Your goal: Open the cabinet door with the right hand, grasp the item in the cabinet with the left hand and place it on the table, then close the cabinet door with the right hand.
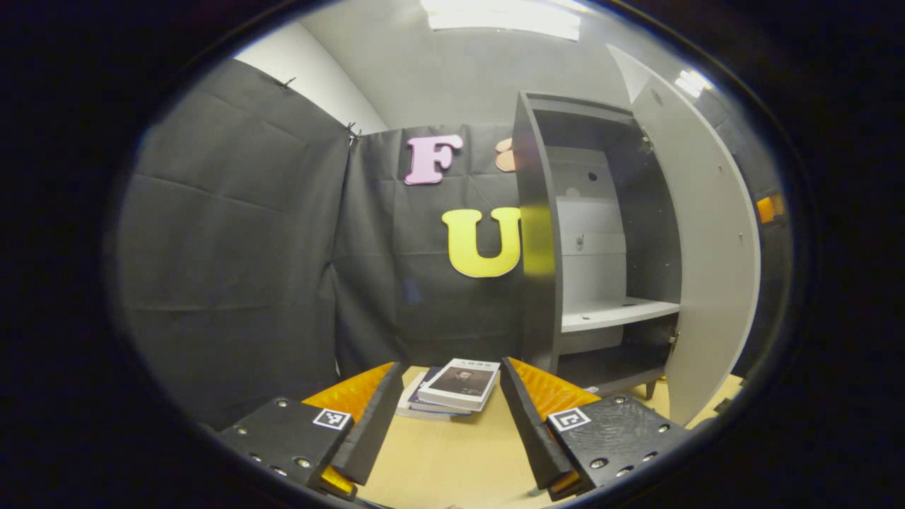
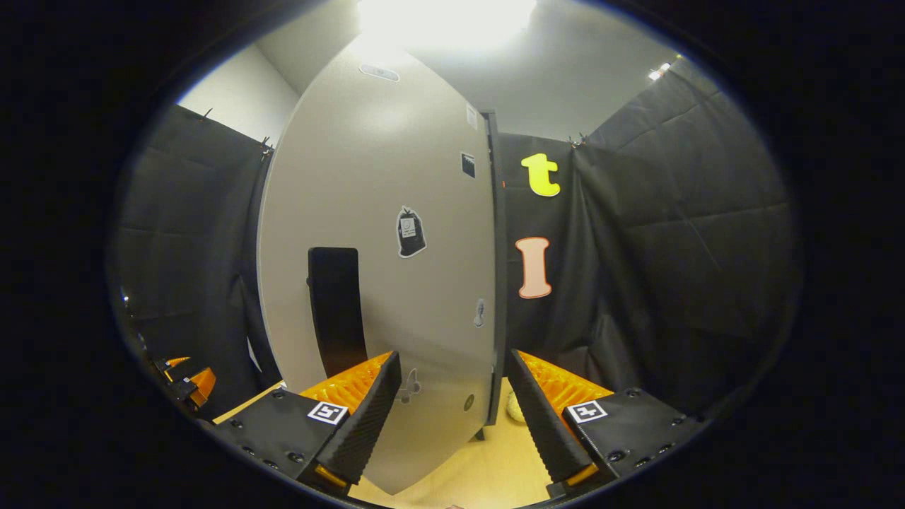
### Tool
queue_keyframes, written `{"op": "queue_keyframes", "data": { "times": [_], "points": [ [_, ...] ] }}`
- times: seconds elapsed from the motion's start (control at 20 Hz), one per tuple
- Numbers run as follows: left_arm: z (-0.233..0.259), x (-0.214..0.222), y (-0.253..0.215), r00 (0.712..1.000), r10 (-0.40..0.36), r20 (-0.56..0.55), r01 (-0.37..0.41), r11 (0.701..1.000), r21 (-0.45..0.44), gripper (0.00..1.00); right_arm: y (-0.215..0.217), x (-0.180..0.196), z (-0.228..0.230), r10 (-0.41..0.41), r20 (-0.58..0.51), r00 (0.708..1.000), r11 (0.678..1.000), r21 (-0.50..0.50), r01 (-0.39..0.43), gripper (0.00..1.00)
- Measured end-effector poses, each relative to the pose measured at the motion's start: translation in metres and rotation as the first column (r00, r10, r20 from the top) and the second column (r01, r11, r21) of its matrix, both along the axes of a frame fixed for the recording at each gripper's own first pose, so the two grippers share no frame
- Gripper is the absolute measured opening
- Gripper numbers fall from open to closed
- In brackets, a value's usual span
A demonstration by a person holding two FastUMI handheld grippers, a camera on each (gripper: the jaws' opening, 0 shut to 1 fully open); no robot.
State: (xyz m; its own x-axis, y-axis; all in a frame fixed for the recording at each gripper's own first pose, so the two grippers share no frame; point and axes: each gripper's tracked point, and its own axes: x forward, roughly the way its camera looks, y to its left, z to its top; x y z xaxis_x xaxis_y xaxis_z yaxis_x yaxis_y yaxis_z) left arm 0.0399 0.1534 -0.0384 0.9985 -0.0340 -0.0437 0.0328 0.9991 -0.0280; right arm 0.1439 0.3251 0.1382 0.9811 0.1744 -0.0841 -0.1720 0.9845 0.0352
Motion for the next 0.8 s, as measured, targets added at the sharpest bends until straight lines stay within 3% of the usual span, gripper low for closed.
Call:
{"op": "queue_keyframes", "data": {
  "times": [0.15,0.2,0.25,0.35,0.4,0.45,0.55,0.6,0.8],
  "points": [
    [-0.005,-0.003,0.014,1.0,0.021,-0.009,-0.021,1.0,0.001,0.86,0.03,0.013,-0.002,0.063,0.008,0.998,0.998,0.002,-0.063,0.97],
    [-0.006,-0.004,0.018,1.0,0.028,-0.011,-0.028,1.0,0.004,0.86,0.042,0.018,-0.003,0.085,0.008,0.996,0.996,0.005,-0.085,0.92],
    [-0.007,-0.004,0.022,0.999,0.036,-0.013,-0.036,0.999,0.006,0.86,0.055,0.023,-0.003,0.107,0.013,0.994,0.994,0.006,-0.107,0.96],
    [-0.007,-0.008,0.028,0.999,0.05,-0.016,-0.049,0.999,0.007,0.86,0.082,0.035,-0.004,0.156,0.018,0.988,0.988,0.009,-0.156,0.92],
    [-0.007,-0.009,0.031,0.998,0.057,-0.019,-0.057,0.998,0.007,0.83,0.097,0.041,-0.005,0.18,0.018,0.983,0.983,0.013,-0.181,0.97],
    [-0.01,-0.009,0.032,0.998,0.061,-0.023,-0.061,0.998,0.009,0.83,0.111,0.045,-0.008,0.207,0.02,0.978,0.978,0.018,-0.207,0.92],
    [-0.008,-0.013,0.034,0.997,0.074,-0.028,-0.073,0.997,0.015,0.83,0.132,0.057,-0.014,0.241,0.016,0.97,0.97,0.033,-0.241,0.92],
    [-0.006,-0.014,0.035,0.997,0.079,-0.027,-0.079,0.997,0.015,0.83,0.14,0.061,-0.015,0.25,0.012,0.968,0.967,0.041,-0.25,0.97],
    [0.004,-0.019,0.027,0.996,0.091,-0.018,-0.091,0.996,0.022,0.86,0.144,0.068,-0.013,0.274,0.015,0.962,0.959,0.076,-0.274,0.97]
  ]
}}
